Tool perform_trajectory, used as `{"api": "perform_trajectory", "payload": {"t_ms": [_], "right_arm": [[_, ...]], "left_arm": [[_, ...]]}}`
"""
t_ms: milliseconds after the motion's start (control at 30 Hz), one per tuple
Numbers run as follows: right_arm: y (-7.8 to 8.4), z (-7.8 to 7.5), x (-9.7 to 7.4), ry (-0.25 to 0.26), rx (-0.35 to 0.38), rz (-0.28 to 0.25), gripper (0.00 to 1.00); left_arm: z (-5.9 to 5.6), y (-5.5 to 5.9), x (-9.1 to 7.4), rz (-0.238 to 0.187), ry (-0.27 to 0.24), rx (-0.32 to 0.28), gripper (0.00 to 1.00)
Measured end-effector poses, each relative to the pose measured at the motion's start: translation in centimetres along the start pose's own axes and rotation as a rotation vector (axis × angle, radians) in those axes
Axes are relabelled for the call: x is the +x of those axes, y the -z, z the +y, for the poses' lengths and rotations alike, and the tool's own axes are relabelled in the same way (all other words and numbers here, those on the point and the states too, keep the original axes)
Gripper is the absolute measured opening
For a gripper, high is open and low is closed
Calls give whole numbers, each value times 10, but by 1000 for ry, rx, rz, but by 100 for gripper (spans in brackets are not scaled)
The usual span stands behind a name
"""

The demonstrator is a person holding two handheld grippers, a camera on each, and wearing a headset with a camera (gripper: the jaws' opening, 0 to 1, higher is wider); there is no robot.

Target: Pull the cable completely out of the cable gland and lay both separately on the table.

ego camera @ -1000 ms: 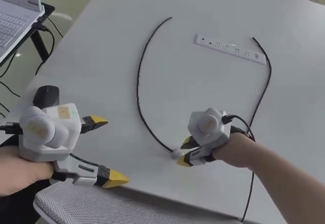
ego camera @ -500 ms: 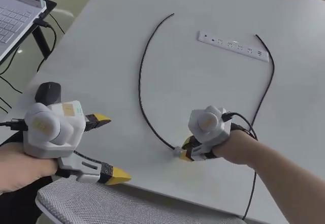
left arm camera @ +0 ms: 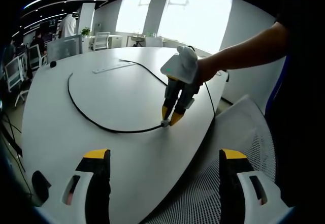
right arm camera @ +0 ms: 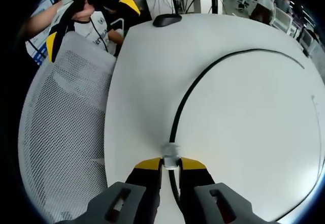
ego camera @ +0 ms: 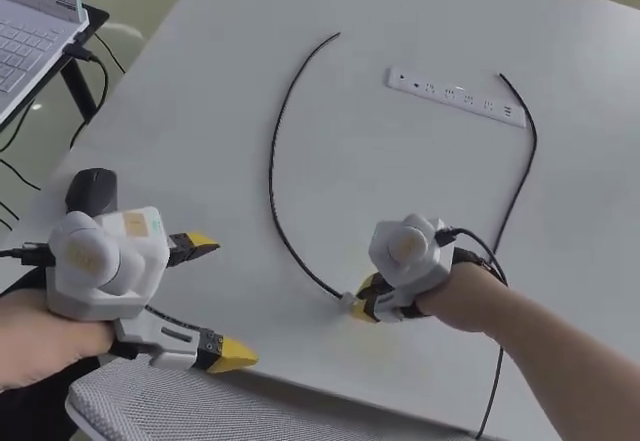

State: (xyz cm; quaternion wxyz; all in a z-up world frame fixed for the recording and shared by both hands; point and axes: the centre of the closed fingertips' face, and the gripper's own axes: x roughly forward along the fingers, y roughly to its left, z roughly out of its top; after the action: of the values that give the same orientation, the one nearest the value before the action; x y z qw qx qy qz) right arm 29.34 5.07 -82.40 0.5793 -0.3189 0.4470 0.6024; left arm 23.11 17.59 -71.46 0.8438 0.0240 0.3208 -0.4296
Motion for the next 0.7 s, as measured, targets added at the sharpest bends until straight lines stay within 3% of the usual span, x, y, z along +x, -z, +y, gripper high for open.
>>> {"api": "perform_trajectory", "payload": {"t_ms": [267,700], "right_arm": [[-4,4,-10,27,-39,-20,7],[-14,11,-31,75,-13,-61,6]], "left_arm": [[-5,-4,5,2,18,18,89],[-15,-16,18,10,62,64,88]]}}
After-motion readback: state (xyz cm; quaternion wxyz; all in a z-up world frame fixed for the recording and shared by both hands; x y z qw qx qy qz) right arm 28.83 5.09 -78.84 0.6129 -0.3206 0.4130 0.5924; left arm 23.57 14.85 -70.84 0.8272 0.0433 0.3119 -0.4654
